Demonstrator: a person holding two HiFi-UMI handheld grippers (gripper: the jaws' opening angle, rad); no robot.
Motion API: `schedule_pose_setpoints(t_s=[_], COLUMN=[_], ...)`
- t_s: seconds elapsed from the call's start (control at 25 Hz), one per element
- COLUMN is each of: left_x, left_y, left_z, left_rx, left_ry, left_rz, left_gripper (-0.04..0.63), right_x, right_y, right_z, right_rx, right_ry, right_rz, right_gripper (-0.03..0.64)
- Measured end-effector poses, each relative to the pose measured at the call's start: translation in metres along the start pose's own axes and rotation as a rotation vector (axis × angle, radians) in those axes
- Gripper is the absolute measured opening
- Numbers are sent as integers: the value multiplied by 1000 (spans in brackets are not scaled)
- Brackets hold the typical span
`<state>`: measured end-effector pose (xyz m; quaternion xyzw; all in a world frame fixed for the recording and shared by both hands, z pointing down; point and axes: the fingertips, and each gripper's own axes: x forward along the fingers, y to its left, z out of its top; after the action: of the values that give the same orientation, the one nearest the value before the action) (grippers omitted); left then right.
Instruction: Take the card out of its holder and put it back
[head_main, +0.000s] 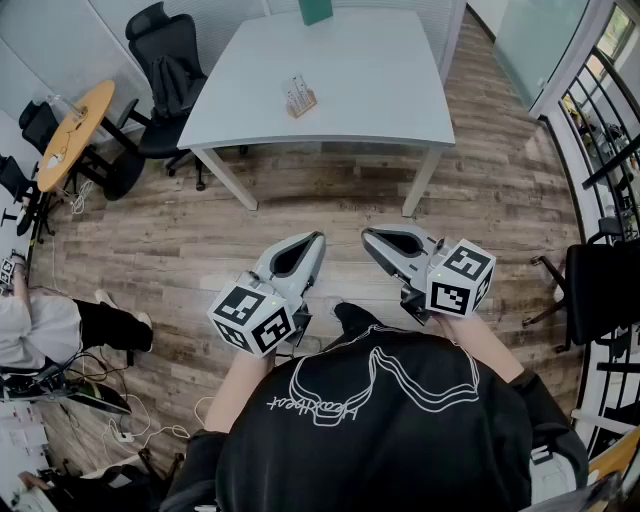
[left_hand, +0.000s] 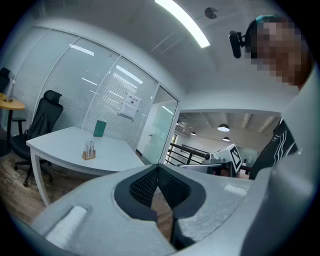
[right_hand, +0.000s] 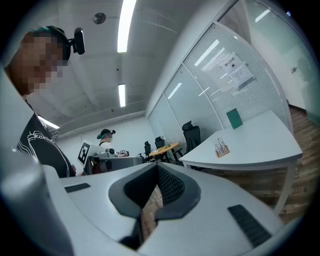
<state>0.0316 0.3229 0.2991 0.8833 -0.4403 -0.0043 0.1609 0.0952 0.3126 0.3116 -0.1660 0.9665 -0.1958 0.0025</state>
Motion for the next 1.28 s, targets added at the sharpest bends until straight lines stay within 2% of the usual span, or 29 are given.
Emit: schedule_pose_setpoints(t_s=[0.36, 0.72, 1.0, 1.28], left_x=[1, 21, 49, 99], left_y=[9, 30, 64, 120], left_z=[1, -2, 11, 22], left_rx=[-8, -30, -29, -44], left_ry=[-1, 11, 9, 27], left_rz=[6, 11, -2, 2], left_gripper=[13, 14, 14, 14], right_x=[7, 17, 44, 86], right_y=[-7, -33, -73, -134], right_z=[2, 4, 16, 32], right_rx=[9, 46, 70, 89], right_ry=[9, 0, -5, 14], right_rz=[-7, 7, 8, 20], right_gripper=[8, 9, 9, 9])
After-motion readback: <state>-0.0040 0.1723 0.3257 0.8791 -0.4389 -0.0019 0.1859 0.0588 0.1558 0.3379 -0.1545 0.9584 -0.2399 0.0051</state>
